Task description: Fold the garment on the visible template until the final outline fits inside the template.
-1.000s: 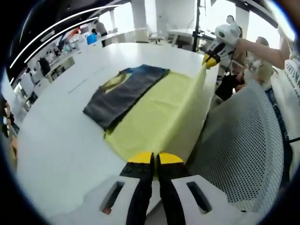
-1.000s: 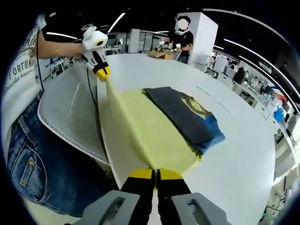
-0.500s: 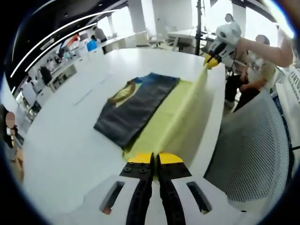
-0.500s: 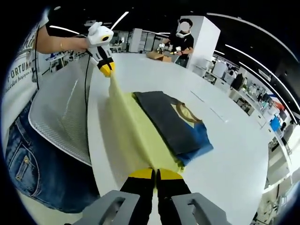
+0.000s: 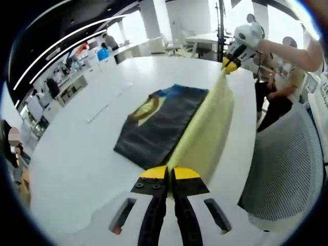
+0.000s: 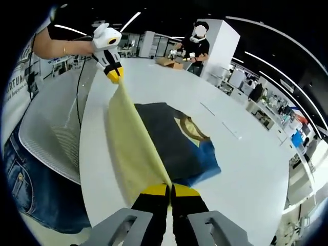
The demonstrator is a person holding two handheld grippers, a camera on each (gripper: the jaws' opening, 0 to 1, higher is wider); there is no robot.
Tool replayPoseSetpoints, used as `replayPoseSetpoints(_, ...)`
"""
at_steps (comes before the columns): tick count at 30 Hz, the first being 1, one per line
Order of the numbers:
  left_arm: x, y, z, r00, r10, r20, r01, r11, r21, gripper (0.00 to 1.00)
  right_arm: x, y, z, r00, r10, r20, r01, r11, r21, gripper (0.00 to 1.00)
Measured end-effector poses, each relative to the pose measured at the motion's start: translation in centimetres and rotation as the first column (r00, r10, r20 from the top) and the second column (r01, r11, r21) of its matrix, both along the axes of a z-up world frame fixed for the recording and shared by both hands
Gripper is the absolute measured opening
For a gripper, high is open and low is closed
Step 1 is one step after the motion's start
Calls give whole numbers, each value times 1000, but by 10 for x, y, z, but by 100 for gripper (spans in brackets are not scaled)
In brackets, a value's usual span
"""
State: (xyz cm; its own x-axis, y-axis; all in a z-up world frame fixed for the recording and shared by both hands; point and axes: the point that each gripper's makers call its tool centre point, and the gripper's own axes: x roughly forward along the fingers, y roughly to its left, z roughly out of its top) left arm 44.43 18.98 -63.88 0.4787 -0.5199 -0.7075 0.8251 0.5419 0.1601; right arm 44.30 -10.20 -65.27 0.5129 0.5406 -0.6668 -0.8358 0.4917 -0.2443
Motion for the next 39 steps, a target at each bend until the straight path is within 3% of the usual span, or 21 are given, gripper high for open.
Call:
replayPoseSetpoints(19, 48, 1, 14, 998, 38, 44, -37, 999, -26, 0, 46, -1, 19, 995, -63, 77, 63, 998, 2, 0)
replayPoseSetpoints(30, 73, -4, 29, 994, 63, 88, -60, 997, -45, 0, 74, -4, 25, 990, -72, 118, 77, 996, -39, 0)
replayPoseSetpoints(39, 97, -8, 30, 992, 76, 105, -72, 996, -45, 0, 102, -6, 22, 983, -100, 153, 113, 990, -81, 0)
